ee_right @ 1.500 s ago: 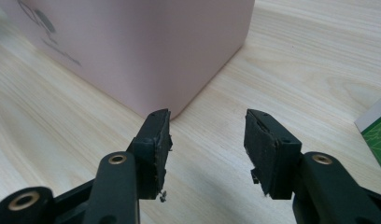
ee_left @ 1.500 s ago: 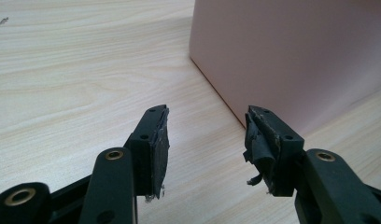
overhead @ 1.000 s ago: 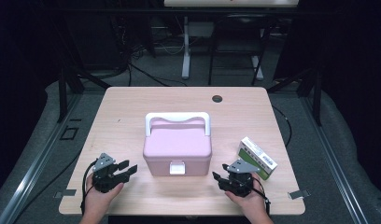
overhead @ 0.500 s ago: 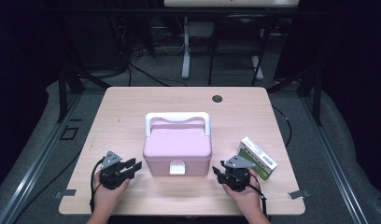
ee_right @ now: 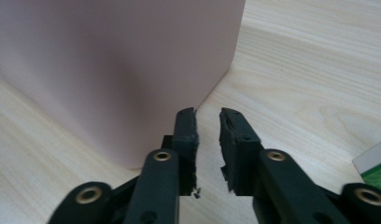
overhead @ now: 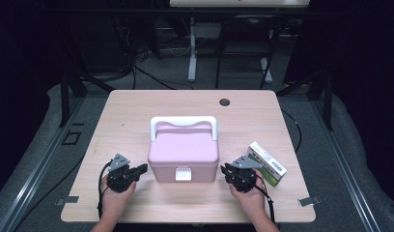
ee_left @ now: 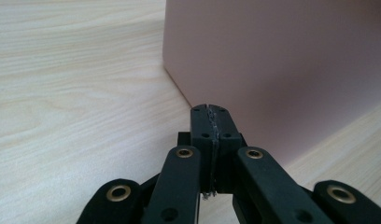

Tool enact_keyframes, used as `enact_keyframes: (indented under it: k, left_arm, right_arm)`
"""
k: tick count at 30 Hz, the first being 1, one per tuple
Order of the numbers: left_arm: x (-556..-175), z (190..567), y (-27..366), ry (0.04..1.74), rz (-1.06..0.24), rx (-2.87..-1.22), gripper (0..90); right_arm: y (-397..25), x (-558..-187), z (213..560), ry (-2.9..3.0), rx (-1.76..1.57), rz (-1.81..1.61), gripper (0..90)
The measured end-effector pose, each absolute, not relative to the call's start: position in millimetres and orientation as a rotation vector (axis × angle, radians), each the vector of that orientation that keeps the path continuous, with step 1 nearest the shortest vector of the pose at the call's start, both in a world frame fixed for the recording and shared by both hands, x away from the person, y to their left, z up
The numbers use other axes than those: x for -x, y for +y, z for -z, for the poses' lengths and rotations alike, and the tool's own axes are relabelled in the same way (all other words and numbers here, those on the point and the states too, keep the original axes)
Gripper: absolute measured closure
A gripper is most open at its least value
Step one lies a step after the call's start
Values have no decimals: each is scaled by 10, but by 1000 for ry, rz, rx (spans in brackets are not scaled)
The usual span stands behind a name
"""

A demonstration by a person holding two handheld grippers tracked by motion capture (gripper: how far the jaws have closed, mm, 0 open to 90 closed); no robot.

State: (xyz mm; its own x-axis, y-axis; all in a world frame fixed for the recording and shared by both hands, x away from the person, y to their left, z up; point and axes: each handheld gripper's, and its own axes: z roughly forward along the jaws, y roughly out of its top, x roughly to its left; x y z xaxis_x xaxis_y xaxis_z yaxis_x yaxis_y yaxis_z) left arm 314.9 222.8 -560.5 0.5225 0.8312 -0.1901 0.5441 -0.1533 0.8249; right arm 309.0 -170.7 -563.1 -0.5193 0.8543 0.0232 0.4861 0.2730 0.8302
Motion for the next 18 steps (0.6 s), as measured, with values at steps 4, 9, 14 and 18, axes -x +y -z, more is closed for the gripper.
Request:
enact_keyframes:
  k: [4, 9, 14, 18]
  left_arm:
    - [-3167, 5591, 2211, 1129, -399, -1829, 900]
    - [-3195, 5594, 2202, 1138, -399, -1821, 900]
    - [-3169, 5578, 2156, 1111, -387, -1811, 900]
    - [-3148, 5567, 2117, 1089, -387, -1815, 900]
  right_arm:
    - [-1685, -3141, 5618, 2104, -1229, -1181, 869]
    - [-1635, -3160, 5609, 2114, -1211, -1194, 897]
    - [-1601, -3136, 5602, 2122, -1180, -1210, 898]
    - [-1583, -3119, 5601, 2126, -1172, -1199, 899]
